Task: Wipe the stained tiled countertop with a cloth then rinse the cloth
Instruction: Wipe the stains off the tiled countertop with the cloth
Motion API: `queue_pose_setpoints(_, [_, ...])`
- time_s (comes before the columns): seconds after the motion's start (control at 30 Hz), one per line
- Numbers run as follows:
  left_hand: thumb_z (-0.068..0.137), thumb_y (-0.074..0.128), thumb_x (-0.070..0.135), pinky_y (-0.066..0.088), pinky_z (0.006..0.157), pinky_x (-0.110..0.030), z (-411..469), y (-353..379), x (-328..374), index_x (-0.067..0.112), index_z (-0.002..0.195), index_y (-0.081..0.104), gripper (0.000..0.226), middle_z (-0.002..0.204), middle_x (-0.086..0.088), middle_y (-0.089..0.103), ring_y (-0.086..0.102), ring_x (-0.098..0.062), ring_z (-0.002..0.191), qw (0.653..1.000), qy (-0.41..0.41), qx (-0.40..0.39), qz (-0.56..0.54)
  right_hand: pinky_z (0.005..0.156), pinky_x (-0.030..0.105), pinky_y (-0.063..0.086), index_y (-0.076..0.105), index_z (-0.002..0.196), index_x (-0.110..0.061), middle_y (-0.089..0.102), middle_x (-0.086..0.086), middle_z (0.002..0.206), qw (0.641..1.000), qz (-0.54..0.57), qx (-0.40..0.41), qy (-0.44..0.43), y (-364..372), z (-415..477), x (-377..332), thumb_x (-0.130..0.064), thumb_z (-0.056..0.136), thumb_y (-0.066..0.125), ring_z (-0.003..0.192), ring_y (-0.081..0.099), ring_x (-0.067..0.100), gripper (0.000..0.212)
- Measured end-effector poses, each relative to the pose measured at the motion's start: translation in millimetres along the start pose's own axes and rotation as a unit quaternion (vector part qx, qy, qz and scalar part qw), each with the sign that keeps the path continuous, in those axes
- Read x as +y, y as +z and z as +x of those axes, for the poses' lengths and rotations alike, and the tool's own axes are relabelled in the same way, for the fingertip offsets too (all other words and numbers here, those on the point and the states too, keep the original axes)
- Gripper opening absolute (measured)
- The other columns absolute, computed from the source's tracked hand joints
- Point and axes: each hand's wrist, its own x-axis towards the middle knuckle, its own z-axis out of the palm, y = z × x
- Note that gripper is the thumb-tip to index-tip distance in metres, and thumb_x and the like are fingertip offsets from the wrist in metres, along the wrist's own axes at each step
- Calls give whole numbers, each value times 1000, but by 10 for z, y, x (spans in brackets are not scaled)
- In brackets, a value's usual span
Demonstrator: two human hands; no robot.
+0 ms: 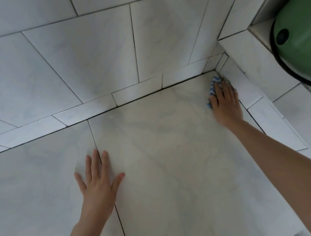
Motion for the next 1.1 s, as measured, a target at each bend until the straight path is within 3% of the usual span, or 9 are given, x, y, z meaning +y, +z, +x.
queue_pose_setpoints(0.13, [91,36,49,-10,114,-44,-34,-36,18,23,148,-1,73,156,3,-11,-21,-9,139,1000,3,0,-13,116,39,-11,24,146,-4,2,11,159,1000,-3,11,-1,31,-380,109,-32,93,20,146,-3,28,60])
queue_pose_setpoints(0.27, [88,25,62,-7,114,-42,-171,1,36,20,148,3,76,156,-1,-8,-18,-10,140,999,26,-14,-12,117,41,-7,20,146,1,9,16,157,999,34,42,-3,-40,-906,158,-20,98,36,145,3,34,55])
queue_pose_setpoints(0.43, [76,-5,76,-3,113,-42,-414,113,23,19,148,9,93,156,-1,-3,-10,-13,142,998,58,-18,-6,117,45,-6,10,151,-9,1,13,159,998,23,5,63,147,-1116,80,-36,91,3,145,-6,31,65])
queue_pose_setpoints(0.6, [77,2,68,-6,115,-40,-582,143,23,20,148,2,85,154,4,-11,-16,-9,140,998,61,-34,-4,114,37,1,37,143,-9,36,18,148,995,78,53,-45,94,-1544,-713,-31,95,24,138,31,33,54])
queue_pose_setpoints(0.77, [75,-5,75,-2,114,-41,-698,179,26,20,147,2,91,155,3,-7,-11,-11,142,998,59,-36,2,114,37,13,35,145,-20,32,10,151,976,114,52,-176,109,-2147,-1244,-36,95,30,141,27,24,52])
queue_pose_setpoints(0.87, [76,3,66,2,115,-43,-730,180,68,19,148,5,86,154,2,-8,-12,-12,141,998,55,-38,0,114,35,11,39,143,-21,37,9,149,976,99,64,-182,147,-2138,-961,-38,95,32,139,30,23,51])
queue_pose_setpoints(0.93, [75,0,72,3,114,-45,-744,197,81,17,148,7,91,155,-1,-5,-9,-14,141,998,55,-33,3,113,35,11,41,141,-18,39,12,147,985,90,67,-128,194,-2001,-589,-38,99,25,138,30,26,49])
queue_pose_setpoints(1.03, [75,-4,75,4,114,-46,-777,237,97,15,148,8,95,156,-5,-2,-7,-17,142,998,54,-31,10,113,44,14,51,133,-8,39,16,147,998,44,19,-33,298,-1878,147,-34,102,6,138,28,36,61])
queue_pose_setpoints(1.1, [78,5,67,3,114,-46,-796,248,119,15,148,7,88,156,-5,-3,-8,-17,142,998,48,-30,10,114,51,16,52,130,-1,32,18,150,1000,13,11,2,385,-1920,572,-30,99,9,140,23,40,60])
